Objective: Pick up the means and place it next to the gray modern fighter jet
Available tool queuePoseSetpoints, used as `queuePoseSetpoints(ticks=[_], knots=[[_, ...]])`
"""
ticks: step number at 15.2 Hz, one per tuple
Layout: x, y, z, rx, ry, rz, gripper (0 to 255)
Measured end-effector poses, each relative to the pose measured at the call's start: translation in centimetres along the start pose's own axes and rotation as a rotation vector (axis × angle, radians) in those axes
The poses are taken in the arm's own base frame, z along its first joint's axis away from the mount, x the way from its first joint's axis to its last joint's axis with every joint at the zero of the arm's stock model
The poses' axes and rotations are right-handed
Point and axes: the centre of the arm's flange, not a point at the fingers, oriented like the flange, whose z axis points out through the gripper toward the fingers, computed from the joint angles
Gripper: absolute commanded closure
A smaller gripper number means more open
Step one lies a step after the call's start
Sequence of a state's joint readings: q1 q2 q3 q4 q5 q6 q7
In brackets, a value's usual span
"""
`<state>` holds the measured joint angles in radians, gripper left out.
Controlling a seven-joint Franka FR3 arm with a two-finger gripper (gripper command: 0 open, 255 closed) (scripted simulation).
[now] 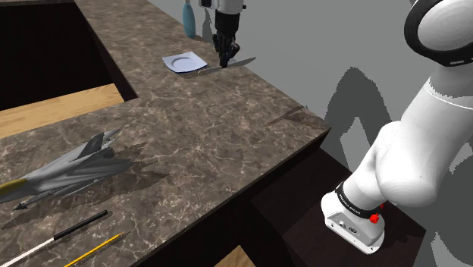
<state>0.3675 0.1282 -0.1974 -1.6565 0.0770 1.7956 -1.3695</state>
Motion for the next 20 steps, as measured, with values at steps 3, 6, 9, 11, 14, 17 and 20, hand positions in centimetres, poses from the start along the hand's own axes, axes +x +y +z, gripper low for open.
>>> queuePoseSetpoints(ticks=[3, 6, 9, 11, 14, 17, 20], knots=[[3.7, -1.1, 0.4, 0.000, 0.000, 0.000, 255], [7.4, -2.6, 0.1, 0.000, 0.000, 0.000, 255], [11.3, -3.9, 0.4, 0.000, 0.000, 0.000, 255], [13.7, -4.6, 0.5, 0.000, 0.000, 0.000, 255], [17.2, -6.1, 1.0, 0.000, 0.000, 0.000, 255], [21.3, -7.4, 1.2, 0.000, 0.000, 0.000, 255], [24.9, -8.9, 1.4, 0.000, 0.000, 0.000, 255]])
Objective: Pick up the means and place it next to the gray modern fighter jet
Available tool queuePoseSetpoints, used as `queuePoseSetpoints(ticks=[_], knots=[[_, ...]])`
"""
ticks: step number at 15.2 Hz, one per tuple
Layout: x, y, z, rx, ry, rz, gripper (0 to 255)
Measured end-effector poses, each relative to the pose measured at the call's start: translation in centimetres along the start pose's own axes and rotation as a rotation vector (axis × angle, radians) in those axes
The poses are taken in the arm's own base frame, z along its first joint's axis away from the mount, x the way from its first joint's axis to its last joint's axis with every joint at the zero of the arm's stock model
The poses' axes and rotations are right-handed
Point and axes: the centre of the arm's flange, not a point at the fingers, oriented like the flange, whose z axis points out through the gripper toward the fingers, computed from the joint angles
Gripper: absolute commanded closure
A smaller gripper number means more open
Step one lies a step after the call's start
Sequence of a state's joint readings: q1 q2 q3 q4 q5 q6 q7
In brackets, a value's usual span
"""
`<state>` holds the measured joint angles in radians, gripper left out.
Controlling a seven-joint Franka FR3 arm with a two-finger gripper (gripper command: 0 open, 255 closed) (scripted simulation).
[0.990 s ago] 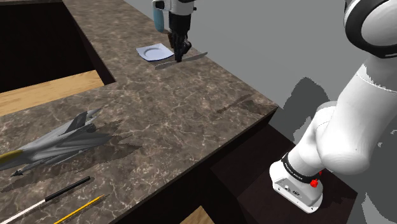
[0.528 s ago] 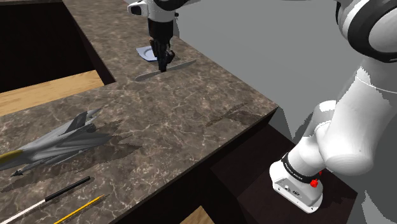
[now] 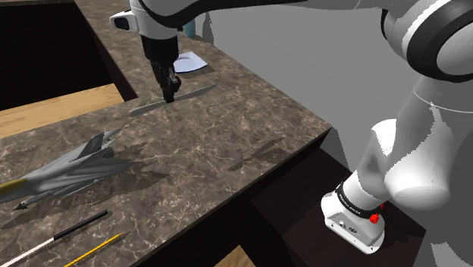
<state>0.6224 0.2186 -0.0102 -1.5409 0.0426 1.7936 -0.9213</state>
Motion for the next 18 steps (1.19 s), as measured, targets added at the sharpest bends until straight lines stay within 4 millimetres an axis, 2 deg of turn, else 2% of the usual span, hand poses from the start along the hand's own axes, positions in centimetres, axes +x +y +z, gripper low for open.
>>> queuePoseSetpoints(ticks=[5, 7, 10, 18], knots=[[6.3, -2.0, 0.3, 0.000, 0.000, 0.000, 255], [7.7, -2.9, 0.5, 0.000, 0.000, 0.001, 255], [8.3, -3.2, 1.9, 0.000, 0.000, 0.001, 255], [8.0, -3.2, 6.0, 0.000, -0.001, 0.002, 255]])
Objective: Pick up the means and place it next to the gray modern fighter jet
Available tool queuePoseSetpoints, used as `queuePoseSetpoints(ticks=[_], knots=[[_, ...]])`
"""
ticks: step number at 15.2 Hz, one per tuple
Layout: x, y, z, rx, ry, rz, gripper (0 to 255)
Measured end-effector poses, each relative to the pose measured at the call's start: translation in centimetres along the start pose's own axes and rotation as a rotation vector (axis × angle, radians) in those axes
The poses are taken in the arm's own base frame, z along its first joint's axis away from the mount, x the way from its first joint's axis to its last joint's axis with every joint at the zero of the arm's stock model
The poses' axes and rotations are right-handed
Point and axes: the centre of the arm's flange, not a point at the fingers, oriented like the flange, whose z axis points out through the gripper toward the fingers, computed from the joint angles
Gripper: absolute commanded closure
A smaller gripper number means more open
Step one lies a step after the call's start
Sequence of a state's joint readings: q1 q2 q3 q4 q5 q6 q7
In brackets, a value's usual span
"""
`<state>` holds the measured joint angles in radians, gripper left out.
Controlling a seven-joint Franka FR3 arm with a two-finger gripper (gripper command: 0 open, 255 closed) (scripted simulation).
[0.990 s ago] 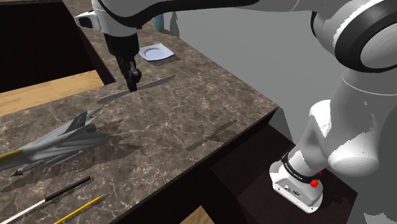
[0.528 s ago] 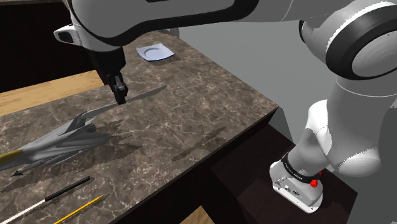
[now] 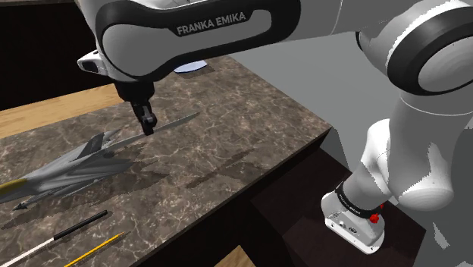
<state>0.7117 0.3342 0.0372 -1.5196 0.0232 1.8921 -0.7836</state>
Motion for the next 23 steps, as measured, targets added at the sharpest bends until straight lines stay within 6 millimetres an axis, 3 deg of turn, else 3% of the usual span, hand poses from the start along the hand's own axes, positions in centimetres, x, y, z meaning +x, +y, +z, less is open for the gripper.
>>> queuePoseSetpoints(ticks=[18, 23], knots=[[-0.4, 0.0, 9.7, 0.000, 0.000, 0.000, 255], [-0.5, 0.0, 10.3, -0.001, 0.001, 0.000, 255]])
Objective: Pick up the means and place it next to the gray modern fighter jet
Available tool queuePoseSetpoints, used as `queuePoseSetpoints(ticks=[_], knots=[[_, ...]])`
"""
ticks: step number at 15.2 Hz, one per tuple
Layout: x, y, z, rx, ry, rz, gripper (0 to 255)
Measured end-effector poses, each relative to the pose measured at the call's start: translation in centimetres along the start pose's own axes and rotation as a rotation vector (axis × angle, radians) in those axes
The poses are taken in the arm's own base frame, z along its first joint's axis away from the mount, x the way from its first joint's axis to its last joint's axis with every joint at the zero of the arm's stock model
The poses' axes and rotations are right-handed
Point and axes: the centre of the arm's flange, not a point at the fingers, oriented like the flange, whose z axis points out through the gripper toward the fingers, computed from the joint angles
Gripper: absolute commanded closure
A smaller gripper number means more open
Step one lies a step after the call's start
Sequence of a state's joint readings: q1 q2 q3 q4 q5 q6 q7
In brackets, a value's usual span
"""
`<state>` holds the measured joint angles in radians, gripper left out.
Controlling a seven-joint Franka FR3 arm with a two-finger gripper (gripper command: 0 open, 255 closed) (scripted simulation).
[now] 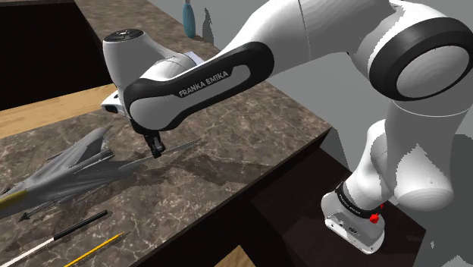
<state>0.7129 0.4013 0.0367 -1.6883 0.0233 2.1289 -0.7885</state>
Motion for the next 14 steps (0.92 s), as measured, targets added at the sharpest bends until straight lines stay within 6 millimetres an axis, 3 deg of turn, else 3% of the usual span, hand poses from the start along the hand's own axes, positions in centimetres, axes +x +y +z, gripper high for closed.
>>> queuePoseSetpoints(ticks=[2, 3, 9, 14], knots=[[0.0, 0.0, 0.0, 0.000, 0.000, 0.000, 255], [0.0, 0.0, 0.0, 0.000, 0.000, 0.000, 0], [0.0, 0.0, 0.0, 0.000, 0.000, 0.000, 0], [0.0, 0.0, -4.2, 0.000, 0.001, 0.000, 0]])
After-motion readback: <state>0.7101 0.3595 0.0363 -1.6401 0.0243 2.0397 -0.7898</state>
